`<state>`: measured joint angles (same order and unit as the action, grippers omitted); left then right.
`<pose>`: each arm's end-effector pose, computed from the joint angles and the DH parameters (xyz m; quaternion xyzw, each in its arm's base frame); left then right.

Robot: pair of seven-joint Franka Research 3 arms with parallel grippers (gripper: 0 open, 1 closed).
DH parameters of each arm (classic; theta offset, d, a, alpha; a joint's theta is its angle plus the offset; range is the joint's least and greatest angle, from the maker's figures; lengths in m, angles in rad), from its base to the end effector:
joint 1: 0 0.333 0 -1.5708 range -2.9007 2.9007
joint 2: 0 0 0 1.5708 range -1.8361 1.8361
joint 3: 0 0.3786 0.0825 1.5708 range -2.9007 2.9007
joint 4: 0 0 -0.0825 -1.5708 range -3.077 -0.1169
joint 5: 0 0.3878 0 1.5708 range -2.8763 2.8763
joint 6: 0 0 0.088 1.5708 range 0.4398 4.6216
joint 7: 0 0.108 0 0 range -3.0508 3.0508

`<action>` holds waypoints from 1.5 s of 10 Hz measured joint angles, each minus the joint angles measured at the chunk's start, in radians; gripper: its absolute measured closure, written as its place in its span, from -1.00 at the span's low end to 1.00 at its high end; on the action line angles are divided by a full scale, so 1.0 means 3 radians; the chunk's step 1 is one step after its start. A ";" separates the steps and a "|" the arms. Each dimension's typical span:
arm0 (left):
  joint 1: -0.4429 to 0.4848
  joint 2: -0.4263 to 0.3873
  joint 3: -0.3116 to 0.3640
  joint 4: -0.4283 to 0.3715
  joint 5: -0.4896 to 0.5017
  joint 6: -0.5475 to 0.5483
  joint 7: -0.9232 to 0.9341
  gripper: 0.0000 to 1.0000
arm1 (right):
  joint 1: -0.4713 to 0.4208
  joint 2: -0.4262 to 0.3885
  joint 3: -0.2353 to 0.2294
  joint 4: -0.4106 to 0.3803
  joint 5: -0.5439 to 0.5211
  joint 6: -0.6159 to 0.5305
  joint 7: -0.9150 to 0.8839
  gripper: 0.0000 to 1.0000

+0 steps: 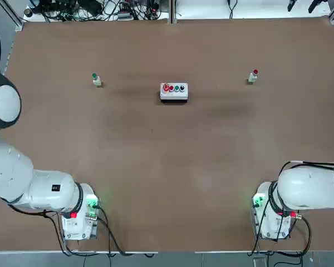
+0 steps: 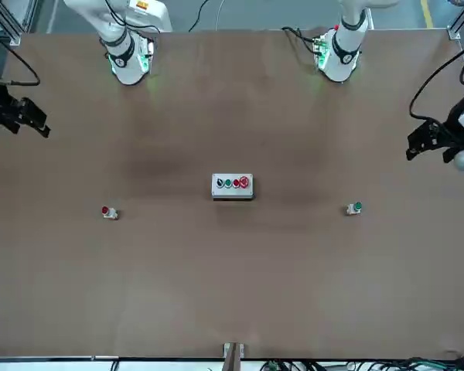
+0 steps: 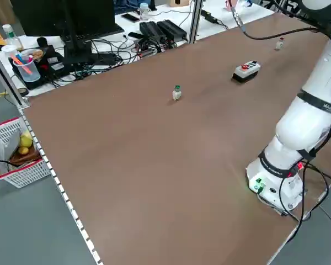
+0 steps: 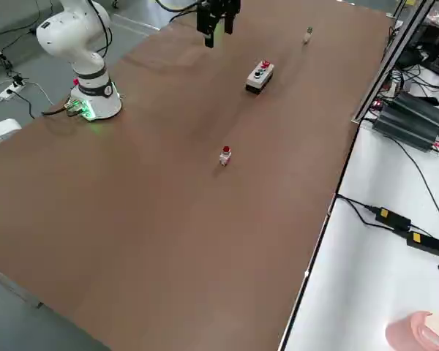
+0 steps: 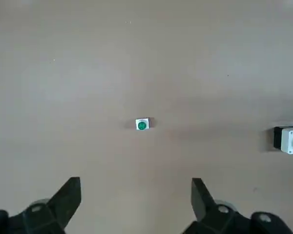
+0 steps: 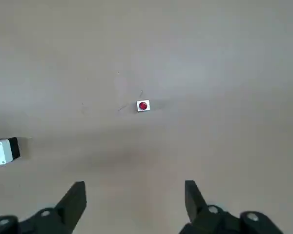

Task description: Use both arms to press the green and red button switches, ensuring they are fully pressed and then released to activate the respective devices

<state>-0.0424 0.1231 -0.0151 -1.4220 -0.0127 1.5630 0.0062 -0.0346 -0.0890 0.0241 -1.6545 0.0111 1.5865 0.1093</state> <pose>0.6028 -0.0354 0.6847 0.9994 -0.0319 0.0088 0.0075 0.5261 -0.0036 0.6958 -0.9981 0.0599 -0.0103 0.0050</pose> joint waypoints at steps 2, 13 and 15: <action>0.0007 0.0100 0.0004 -0.0031 0.0000 0.0021 -0.0006 -0.88 | 0.0000 0.0021 0.0001 -0.0121 0.0004 0.0106 -0.0002 -0.05; 0.0012 0.0310 0.0005 -0.1485 0.0000 0.1638 -0.0007 0.85 | 0.0011 0.0953 0.0017 -0.0721 -0.0133 0.1544 -0.0007 0.98; 0.0014 0.0405 0.0006 -0.1719 0.0000 0.1939 -0.0006 0.98 | 0.0010 0.1159 0.0017 -0.0725 -0.0137 0.1692 -0.0008 0.98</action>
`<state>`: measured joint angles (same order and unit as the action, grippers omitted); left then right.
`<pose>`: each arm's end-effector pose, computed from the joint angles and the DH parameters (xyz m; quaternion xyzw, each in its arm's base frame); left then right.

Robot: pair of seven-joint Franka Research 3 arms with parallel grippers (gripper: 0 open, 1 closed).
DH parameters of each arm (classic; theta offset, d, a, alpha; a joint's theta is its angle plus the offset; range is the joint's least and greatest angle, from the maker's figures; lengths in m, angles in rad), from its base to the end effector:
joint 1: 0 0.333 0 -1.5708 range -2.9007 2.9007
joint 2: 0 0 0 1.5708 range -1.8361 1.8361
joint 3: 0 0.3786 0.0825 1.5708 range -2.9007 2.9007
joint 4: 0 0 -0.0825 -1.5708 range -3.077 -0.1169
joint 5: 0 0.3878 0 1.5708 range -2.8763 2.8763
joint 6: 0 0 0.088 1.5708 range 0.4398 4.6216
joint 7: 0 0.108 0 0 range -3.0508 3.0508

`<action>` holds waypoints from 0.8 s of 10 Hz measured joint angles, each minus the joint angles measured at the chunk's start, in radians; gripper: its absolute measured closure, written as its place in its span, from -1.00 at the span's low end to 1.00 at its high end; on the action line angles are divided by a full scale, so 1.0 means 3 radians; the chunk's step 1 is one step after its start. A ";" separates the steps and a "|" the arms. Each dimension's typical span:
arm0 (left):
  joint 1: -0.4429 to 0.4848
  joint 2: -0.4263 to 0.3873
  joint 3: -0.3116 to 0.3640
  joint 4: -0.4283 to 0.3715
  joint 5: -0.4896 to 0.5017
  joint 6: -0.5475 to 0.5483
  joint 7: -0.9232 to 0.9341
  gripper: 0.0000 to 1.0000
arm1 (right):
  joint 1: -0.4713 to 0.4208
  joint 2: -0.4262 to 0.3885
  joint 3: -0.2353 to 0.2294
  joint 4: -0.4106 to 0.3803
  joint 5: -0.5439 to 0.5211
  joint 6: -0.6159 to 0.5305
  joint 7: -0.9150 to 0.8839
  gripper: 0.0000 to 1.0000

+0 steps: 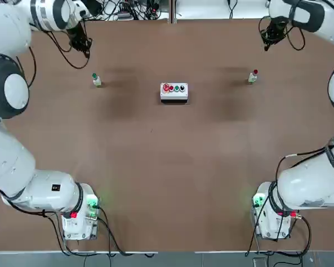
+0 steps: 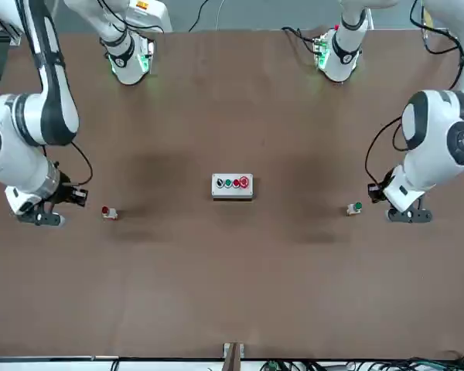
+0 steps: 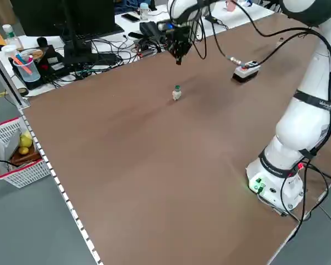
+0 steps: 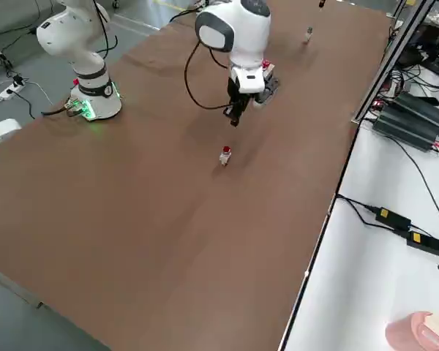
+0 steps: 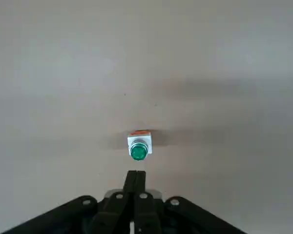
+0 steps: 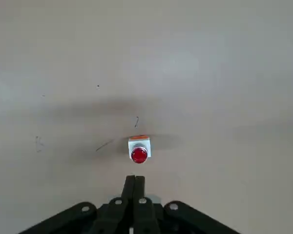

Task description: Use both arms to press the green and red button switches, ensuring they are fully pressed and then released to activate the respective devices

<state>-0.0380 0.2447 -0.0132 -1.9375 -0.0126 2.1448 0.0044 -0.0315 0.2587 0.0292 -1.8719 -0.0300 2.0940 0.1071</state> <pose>0.6198 -0.0318 0.4141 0.9995 -0.0241 -0.0188 0.0064 0.6330 -0.0043 0.4308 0.9987 -0.0474 -0.0177 0.0100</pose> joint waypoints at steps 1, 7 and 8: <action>0.0000 0.0078 0.0000 -0.0029 0.0000 0.0091 0.0000 0.98 | -0.0001 0.0087 -0.0001 0.0000 -0.0001 0.0072 0.0000 0.98; 0.0002 0.0312 -0.0001 -0.0123 0.0000 0.0350 0.0000 0.98 | -0.0015 0.0352 -0.0006 -0.0106 -0.0033 0.0479 -0.0010 0.98; 0.0005 0.0318 0.0000 -0.0146 0.0000 0.0385 0.0000 0.98 | -0.0016 0.0361 -0.0005 -0.0135 -0.0033 0.0494 -0.0021 0.98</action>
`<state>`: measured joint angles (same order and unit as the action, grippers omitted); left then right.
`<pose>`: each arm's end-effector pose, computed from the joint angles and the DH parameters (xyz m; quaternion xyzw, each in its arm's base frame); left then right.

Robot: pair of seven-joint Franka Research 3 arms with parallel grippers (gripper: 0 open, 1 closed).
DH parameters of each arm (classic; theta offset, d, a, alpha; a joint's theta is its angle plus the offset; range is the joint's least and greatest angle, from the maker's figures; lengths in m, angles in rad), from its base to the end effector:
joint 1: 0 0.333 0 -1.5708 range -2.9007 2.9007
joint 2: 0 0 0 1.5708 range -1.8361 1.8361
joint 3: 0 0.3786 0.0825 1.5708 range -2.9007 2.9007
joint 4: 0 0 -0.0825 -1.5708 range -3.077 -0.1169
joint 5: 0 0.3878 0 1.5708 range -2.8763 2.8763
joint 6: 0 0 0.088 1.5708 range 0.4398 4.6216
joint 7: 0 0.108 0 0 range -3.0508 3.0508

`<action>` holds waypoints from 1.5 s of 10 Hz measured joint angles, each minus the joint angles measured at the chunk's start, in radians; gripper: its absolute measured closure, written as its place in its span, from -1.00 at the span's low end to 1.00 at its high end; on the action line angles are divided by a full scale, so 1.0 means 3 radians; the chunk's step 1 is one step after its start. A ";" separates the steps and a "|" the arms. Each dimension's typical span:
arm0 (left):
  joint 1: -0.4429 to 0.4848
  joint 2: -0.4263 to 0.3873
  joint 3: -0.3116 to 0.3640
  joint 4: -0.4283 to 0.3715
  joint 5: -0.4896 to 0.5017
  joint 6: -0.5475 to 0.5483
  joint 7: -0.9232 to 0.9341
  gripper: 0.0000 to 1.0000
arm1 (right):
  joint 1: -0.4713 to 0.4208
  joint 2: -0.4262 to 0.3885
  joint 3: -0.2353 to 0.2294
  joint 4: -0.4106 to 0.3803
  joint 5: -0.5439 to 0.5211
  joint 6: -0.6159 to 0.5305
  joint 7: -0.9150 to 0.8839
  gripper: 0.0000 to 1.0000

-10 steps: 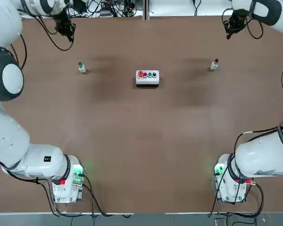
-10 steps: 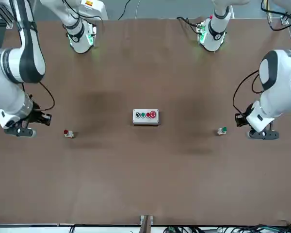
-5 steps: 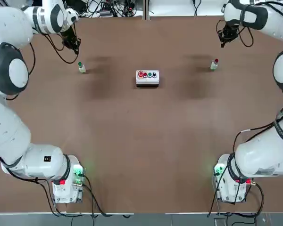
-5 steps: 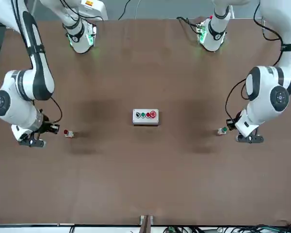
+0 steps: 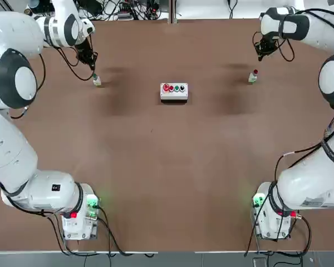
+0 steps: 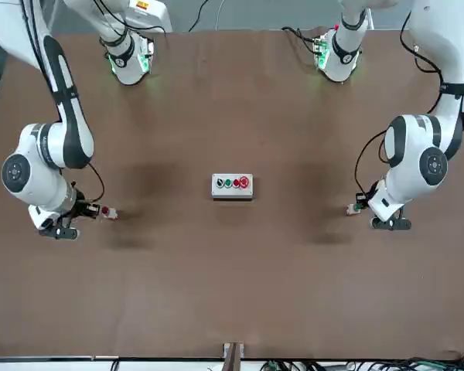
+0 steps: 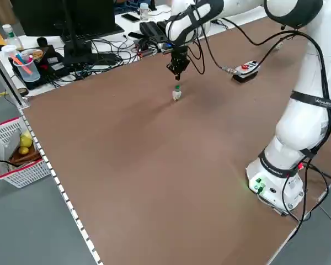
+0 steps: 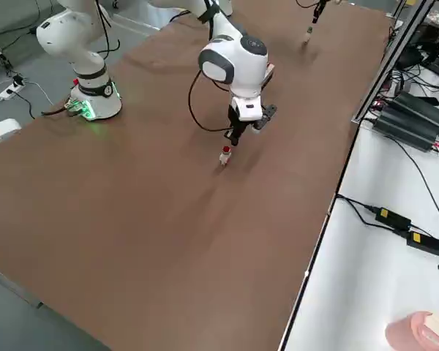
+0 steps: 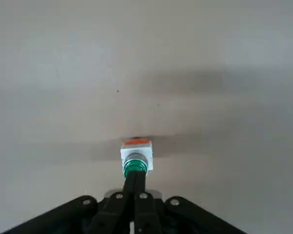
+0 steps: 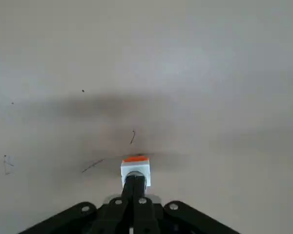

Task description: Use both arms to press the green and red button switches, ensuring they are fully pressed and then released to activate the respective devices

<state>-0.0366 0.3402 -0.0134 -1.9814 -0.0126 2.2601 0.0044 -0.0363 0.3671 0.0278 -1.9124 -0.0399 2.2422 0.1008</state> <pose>0.6243 -0.0311 0.3449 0.9992 -0.0227 -0.0309 0.0063 0.6449 -0.0081 0.3559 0.9989 -0.0428 -0.0180 0.0112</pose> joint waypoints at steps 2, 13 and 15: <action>0.0004 0.0052 0.0000 -0.0033 0.0000 0.0091 0.0000 0.98 | -0.0004 0.0008 0.0001 -0.0084 0.0000 0.0077 -0.0023 0.98; 0.0009 0.0163 0.0001 -0.0089 0.0000 0.0255 -0.0001 0.98 | -0.0007 0.0113 0.0006 -0.0161 0.0000 0.0319 -0.0047 0.98; 0.0009 0.0163 0.0001 -0.0107 0.0000 0.0286 -0.0001 0.98 | -0.0008 0.0123 0.0006 -0.0162 0.0000 0.0328 -0.0047 0.98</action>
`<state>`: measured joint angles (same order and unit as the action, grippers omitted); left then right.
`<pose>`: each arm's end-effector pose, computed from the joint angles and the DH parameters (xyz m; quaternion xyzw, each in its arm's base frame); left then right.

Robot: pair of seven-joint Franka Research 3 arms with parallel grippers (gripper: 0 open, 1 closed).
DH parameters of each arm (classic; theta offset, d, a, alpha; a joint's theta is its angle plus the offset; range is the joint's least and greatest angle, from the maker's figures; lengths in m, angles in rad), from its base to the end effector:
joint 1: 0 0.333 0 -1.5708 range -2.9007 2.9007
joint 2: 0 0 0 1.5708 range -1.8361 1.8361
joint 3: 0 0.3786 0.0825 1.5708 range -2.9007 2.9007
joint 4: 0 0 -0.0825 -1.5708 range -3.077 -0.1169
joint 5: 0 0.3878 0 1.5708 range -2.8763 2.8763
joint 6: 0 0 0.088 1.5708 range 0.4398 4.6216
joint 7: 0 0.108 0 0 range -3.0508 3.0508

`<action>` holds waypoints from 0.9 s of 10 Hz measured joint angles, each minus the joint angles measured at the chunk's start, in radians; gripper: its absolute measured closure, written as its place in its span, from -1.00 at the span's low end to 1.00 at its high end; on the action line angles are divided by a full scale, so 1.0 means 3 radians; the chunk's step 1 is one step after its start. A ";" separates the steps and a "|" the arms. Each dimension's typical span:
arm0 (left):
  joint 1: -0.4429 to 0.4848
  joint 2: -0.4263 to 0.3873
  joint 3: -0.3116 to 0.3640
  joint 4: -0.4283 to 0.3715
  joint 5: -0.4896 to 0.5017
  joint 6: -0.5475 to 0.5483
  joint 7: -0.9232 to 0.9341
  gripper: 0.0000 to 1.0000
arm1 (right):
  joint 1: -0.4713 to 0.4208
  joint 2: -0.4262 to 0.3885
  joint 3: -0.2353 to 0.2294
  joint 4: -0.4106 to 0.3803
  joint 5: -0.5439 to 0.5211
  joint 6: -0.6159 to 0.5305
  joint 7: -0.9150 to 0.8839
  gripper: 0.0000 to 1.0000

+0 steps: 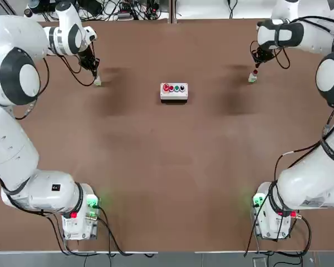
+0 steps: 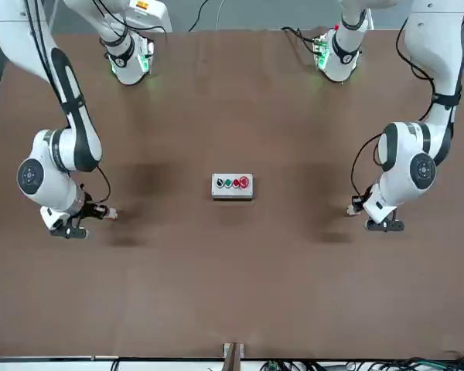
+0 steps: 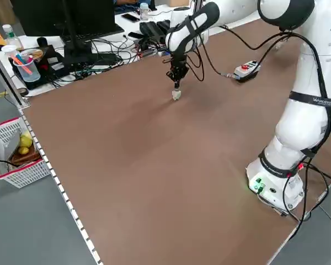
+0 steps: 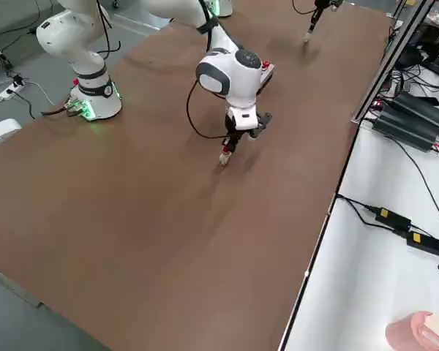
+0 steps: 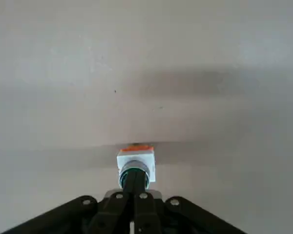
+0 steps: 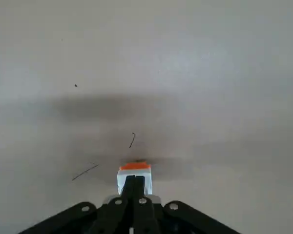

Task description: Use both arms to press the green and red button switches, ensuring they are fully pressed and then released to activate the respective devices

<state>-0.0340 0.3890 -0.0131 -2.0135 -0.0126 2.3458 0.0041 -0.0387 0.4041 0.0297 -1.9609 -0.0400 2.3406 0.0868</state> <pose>0.6232 -0.0291 0.3082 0.9994 -0.0206 -0.0285 0.0063 0.6407 -0.0078 0.3199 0.9993 -0.0349 -0.0117 0.0088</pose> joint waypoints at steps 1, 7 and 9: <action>0.0000 -0.0002 0.0000 -0.0016 0.0000 0.0029 0.0000 0.98 | 0.0000 0.0000 0.0000 -0.0001 0.0000 0.0000 0.0000 0.98; -0.0001 -0.0024 0.0000 -0.0064 0.0000 0.0085 -0.0004 0.98 | -0.0003 0.0000 0.0000 -0.0087 0.0000 0.0117 0.0000 0.98; -0.0001 -0.0029 -0.0001 -0.0074 0.0000 0.0096 -0.0004 0.98 | -0.0003 0.0000 0.0000 -0.0087 0.0000 0.0122 -0.0001 0.98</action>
<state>-0.0342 0.3802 -0.0133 -2.0357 -0.0126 2.3746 0.0029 -0.0396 0.4042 0.0299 -1.9871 -0.0401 2.3772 0.0864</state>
